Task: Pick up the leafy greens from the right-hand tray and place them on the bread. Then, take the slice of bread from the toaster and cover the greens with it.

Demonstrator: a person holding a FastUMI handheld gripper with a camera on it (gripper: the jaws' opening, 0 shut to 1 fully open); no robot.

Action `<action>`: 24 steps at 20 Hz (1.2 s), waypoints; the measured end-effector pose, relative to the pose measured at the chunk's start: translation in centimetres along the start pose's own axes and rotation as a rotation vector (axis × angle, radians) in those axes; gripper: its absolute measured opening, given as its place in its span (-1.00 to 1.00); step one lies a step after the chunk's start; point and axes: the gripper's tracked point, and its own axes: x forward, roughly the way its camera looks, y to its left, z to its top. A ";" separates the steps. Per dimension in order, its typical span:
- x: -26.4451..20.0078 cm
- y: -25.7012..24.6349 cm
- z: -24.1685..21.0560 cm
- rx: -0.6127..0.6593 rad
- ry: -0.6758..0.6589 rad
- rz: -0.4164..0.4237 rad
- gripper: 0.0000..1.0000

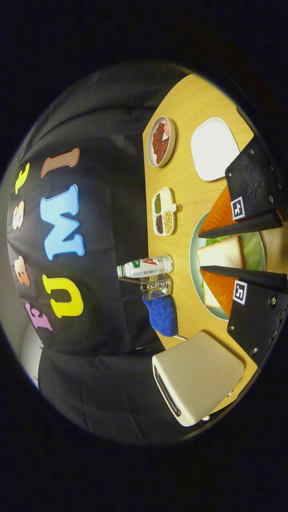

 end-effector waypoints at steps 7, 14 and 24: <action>-2.9 -2.6 3.6 -0.057 -0.107 -0.001 -0.19; -8.3 -10.6 7.4 -0.099 -0.204 -0.071 -0.19; -13.1 -23.6 8.0 -0.121 -0.260 -0.166 -0.19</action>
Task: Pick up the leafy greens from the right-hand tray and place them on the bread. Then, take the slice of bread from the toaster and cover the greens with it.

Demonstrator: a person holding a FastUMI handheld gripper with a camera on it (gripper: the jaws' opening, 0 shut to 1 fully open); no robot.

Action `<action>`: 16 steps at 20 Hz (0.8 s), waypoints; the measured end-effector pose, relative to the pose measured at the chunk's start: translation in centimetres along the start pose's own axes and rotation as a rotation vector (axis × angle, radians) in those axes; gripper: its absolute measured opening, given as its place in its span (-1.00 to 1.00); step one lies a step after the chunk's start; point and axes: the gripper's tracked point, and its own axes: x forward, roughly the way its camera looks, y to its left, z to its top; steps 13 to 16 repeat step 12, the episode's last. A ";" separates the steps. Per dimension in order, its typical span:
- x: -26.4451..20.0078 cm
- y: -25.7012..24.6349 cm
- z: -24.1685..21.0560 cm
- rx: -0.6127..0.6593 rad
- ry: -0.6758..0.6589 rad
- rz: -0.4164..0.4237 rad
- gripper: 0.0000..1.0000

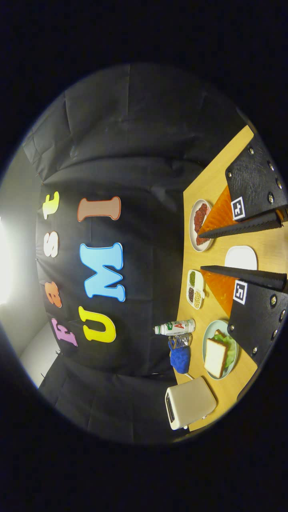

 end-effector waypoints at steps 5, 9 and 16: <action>-1.0 -6.7 0.0 -0.100 -0.101 -0.013 -0.19; -1.1 -13.0 -2.0 -0.021 -0.071 -0.046 -0.19; -1.1 -17.1 -2.3 -0.010 -0.077 -0.067 -0.19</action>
